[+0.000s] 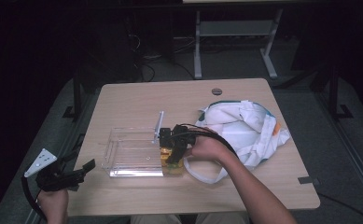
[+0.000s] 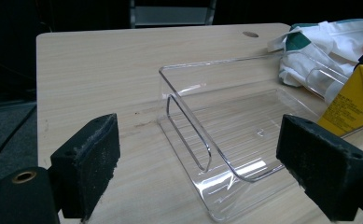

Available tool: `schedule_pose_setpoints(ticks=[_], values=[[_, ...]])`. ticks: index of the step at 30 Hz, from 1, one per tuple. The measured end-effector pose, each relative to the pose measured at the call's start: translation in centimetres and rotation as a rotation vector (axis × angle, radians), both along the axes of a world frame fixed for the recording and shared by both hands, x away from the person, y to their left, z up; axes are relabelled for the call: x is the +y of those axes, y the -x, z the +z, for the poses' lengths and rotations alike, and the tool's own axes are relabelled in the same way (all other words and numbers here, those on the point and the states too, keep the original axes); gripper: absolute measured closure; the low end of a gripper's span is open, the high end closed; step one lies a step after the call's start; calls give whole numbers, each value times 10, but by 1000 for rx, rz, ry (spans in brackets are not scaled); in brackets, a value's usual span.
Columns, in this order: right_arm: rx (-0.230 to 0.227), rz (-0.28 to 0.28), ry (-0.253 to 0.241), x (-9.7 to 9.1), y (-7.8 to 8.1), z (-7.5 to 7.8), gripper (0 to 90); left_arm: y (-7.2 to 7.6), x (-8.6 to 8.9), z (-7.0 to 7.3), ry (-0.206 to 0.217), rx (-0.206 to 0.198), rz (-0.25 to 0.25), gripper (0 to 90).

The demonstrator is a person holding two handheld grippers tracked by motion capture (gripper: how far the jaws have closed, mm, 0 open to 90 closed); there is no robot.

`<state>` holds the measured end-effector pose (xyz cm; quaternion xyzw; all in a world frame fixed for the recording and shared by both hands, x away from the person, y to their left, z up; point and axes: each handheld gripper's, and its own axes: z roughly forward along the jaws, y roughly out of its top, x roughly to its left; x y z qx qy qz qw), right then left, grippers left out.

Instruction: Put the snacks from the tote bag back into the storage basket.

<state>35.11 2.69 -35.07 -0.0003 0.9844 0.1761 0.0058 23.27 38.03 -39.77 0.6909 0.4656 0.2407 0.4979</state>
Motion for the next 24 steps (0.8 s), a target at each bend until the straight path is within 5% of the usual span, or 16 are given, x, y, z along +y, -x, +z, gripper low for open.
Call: schedule_pose_setpoints(ticks=[24], values=[[30, -3, -25, -1, -1, -3, 507, 0, 0, 0, 4, 0, 3, 131]])
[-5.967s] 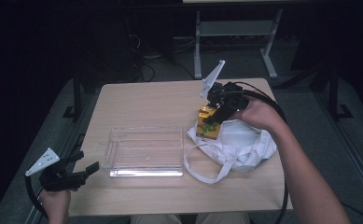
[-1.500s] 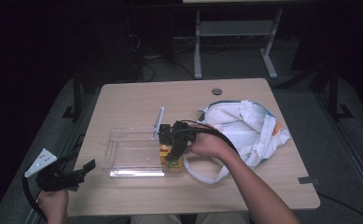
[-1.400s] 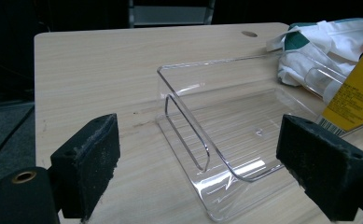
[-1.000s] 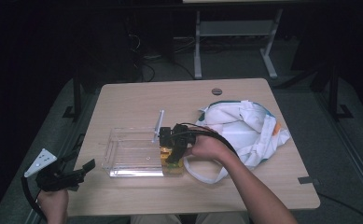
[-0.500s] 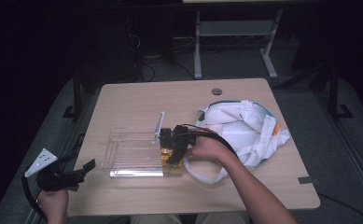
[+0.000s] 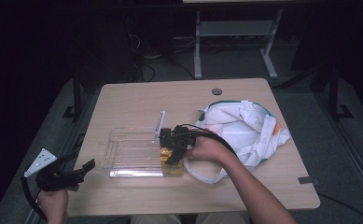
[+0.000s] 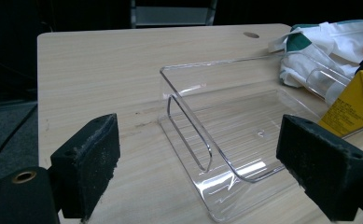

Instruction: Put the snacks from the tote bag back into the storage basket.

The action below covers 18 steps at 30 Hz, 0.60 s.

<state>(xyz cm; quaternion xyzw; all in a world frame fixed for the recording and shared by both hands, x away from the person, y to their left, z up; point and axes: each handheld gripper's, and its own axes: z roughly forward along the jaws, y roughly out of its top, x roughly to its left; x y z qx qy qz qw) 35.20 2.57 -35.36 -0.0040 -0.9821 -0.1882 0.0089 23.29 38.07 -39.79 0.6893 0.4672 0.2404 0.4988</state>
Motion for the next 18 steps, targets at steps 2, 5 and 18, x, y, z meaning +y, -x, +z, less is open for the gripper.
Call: schedule_pose_setpoints(ticks=[2, 5, 18], values=[[11, -7, -7, -1, 0, 0, 504, 0, 0, 0, 0, 0, 0, 130], [22, -13, -16, -2, -1, 0, 501, 0, 0, 0, -1, 0, 0, 130], [34, -44, -43, -8, -2, 4, 407, 0, 0, 0, -10, 2, 3, 130]])
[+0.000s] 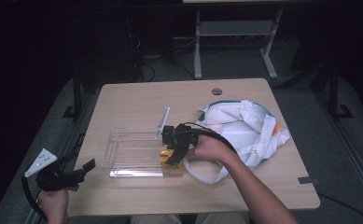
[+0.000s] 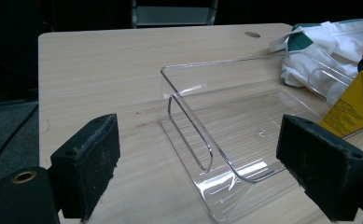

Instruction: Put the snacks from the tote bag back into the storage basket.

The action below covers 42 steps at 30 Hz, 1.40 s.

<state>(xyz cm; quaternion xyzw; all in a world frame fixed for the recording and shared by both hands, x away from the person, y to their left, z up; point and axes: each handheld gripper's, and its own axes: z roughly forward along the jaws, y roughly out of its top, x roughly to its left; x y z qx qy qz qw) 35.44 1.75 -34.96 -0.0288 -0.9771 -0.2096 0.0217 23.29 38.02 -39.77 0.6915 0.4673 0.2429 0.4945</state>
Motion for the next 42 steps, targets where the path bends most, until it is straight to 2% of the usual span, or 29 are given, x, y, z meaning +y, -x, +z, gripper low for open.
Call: schedule_pose_setpoints(ticks=[12, 26, 42], values=[[1, -23, -28, -6, -1, 7, 348, 1, -1, 1, -10, -8, 18, 130], [4, -32, -61, -13, -2, 14, 328, 1, -2, 1, -27, -21, 48, 130], [3, -60, -102, -27, -6, 22, 304, 0, -3, 0, -36, -24, 53, 130]])
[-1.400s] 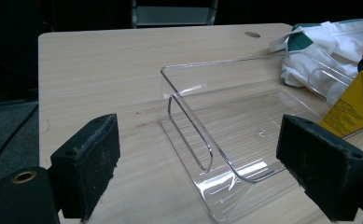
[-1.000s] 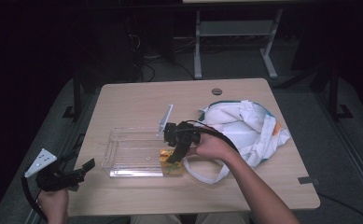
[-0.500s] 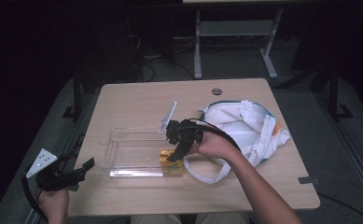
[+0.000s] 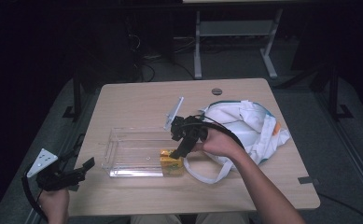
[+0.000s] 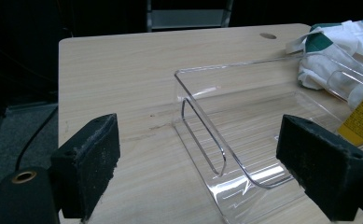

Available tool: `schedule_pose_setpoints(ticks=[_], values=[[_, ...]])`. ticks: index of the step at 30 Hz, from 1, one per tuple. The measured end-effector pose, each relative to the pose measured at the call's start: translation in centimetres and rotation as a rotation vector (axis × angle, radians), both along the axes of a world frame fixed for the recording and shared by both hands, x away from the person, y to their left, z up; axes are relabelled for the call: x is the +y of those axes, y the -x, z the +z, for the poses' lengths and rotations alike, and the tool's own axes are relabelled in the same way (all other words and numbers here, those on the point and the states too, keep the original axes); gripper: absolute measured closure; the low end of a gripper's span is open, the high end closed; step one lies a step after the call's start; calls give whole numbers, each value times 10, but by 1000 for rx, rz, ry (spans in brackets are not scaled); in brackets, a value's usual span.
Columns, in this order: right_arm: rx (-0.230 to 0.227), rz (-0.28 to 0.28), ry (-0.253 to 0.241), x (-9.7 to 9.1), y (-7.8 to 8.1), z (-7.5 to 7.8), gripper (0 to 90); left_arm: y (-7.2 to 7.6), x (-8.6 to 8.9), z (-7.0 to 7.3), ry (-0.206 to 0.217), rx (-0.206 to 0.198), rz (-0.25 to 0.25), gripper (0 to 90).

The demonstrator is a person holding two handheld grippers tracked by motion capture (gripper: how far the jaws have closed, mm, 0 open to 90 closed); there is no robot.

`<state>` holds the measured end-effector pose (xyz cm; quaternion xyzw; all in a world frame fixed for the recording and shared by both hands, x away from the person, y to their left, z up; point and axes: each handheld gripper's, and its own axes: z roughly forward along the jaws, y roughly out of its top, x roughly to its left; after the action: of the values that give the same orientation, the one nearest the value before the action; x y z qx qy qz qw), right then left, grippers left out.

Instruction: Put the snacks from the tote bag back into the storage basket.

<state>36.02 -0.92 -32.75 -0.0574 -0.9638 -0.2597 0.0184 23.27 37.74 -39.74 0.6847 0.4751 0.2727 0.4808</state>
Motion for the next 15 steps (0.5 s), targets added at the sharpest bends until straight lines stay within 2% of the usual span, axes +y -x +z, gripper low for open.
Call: schedule_pose_setpoints(ticks=[15], values=[[-10, -25, -12, -13, -4, 4, 307, 0, 0, 0, 0, 2, 2, 130]])
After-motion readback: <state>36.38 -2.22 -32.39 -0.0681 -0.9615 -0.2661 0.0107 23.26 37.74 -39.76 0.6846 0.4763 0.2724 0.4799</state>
